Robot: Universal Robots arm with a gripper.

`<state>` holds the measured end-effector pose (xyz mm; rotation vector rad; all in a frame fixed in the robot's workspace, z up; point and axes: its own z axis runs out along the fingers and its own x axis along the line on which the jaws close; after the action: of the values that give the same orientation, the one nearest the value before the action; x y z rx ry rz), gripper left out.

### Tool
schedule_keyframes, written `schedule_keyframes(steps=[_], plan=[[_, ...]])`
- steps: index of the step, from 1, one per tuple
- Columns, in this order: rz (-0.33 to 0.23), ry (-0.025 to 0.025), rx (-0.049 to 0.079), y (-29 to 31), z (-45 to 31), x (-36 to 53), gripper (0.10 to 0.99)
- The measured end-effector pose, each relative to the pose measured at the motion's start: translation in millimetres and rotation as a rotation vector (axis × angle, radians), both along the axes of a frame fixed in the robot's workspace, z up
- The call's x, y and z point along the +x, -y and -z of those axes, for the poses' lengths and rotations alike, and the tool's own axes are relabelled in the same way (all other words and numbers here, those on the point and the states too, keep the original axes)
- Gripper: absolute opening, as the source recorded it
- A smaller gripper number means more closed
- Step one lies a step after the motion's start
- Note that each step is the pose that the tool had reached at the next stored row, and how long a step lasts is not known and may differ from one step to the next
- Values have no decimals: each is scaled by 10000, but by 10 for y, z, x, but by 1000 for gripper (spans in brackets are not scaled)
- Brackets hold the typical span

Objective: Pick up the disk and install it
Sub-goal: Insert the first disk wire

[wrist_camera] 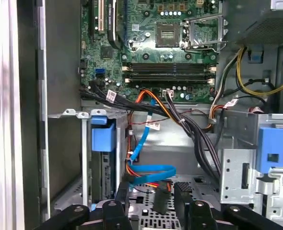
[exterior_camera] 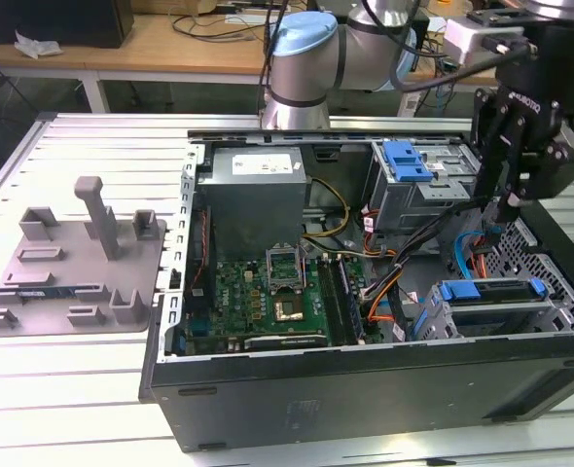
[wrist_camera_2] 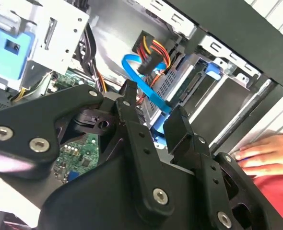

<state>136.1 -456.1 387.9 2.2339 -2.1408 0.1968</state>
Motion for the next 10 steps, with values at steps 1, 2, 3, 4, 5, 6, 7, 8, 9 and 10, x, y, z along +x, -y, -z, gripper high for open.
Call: schedule_keyframes(steps=[1,2,3,4,5,6,7,8,9,10], plan=[[0,0,-180,-57,3,14,502],[0,0,-298,-94,6,29,502],[0,1,-376,-120,9,47,502],[3,1,-409,-134,13,74,502],[15,0,-414,-141,18,108,502],[45,-1,-417,-150,25,156,502],[65,-1,-417,-155,29,184,502],[107,-2,-415,-163,39,230,486],[147,-3,-412,-168,46,249,486],[193,-3,-416,-170,53,257,486]])
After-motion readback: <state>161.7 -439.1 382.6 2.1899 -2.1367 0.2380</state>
